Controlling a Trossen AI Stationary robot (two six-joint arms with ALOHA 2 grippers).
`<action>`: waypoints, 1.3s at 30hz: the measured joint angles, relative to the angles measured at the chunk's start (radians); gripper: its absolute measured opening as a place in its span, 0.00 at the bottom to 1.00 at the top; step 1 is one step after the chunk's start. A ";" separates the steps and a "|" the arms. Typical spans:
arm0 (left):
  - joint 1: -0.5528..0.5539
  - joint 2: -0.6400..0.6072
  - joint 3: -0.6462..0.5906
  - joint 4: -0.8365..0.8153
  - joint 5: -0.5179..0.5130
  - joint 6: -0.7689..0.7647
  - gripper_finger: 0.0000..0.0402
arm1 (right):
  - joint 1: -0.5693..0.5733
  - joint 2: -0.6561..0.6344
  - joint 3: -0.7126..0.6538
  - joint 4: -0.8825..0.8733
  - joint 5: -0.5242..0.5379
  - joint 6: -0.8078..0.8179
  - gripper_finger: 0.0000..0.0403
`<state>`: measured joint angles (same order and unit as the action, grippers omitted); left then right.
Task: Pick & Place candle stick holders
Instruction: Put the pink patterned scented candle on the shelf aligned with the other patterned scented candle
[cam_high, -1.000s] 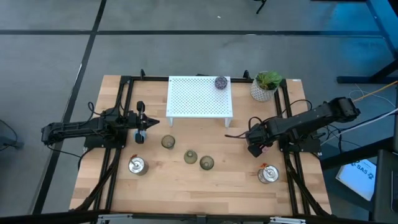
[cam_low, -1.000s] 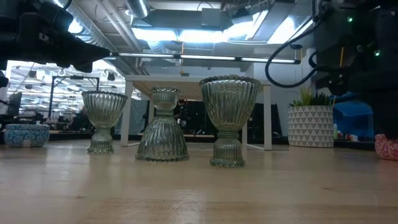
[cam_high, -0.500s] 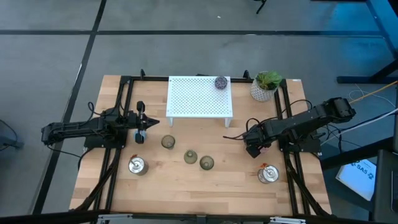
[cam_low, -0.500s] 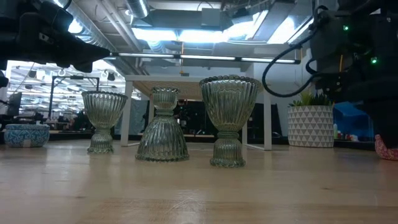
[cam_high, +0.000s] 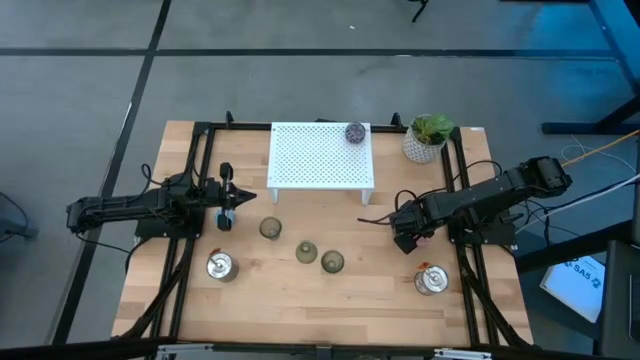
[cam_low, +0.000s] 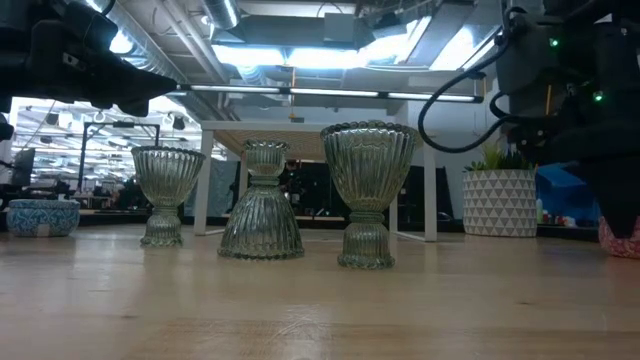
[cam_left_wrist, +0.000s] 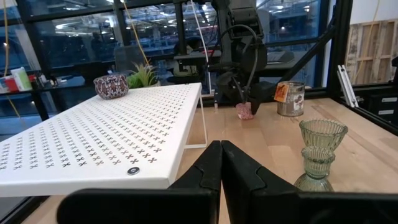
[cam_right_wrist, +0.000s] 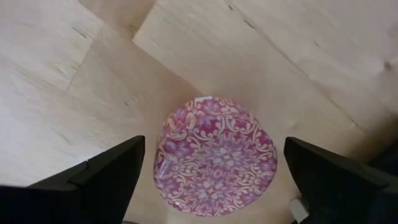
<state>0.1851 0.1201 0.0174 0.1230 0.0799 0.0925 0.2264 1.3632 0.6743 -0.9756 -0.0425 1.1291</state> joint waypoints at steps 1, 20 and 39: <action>0.000 0.000 0.000 0.000 0.000 0.000 0.00 | 0.000 0.000 0.000 0.000 -0.008 0.007 0.95; 0.000 0.000 0.000 0.000 0.000 0.000 0.00 | 0.000 -0.001 0.001 0.010 -0.040 0.009 0.71; 0.000 0.000 0.000 0.000 0.000 0.000 0.00 | 0.000 0.000 0.087 0.095 -0.039 -0.045 0.72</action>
<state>0.1852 0.1203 0.0177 0.1230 0.0799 0.0922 0.2268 1.3636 0.7612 -0.8809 -0.0818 1.0843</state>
